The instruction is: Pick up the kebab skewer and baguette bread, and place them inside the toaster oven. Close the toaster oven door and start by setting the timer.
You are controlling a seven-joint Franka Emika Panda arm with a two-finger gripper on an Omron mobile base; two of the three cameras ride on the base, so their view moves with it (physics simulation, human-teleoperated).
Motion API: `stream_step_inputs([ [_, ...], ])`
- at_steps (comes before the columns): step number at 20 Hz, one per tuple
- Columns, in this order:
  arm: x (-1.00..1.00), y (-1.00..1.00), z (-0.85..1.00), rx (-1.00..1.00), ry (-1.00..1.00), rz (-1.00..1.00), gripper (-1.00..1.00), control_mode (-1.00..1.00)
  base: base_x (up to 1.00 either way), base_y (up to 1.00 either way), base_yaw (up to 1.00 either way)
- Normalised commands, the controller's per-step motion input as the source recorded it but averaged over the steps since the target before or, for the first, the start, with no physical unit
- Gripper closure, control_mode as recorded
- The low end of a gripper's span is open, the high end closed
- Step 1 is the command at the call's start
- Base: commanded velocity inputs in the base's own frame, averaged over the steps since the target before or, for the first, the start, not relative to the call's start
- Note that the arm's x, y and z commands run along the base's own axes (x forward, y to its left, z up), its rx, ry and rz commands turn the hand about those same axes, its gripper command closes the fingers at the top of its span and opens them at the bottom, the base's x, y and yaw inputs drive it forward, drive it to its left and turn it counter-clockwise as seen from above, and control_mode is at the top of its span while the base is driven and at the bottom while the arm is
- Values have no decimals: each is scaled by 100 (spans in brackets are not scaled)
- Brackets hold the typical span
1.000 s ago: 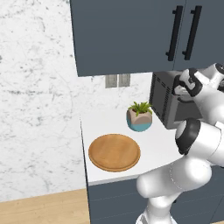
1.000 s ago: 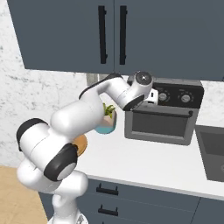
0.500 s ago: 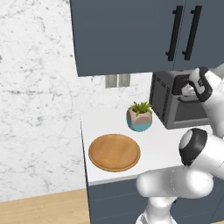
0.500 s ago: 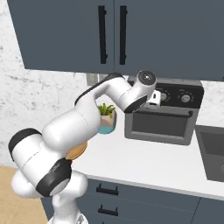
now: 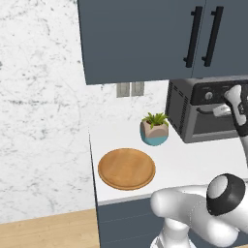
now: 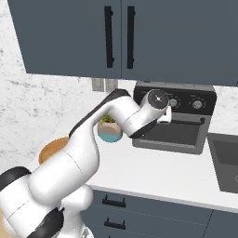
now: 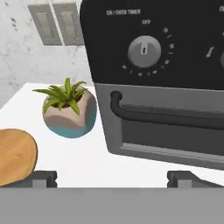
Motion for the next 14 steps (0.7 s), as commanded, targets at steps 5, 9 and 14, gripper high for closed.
stream_step_inputs([
  [5, -19, 0, 0, -12, -32, 29, -100, -100, 0, 0, 0],
  [9, 5, 1, 0, -8, -30, 24, -100, -100, 0, 0, 0],
  [14, 16, 1, 2, -3, -25, 12, -100, -100, 0, 0, 0],
])
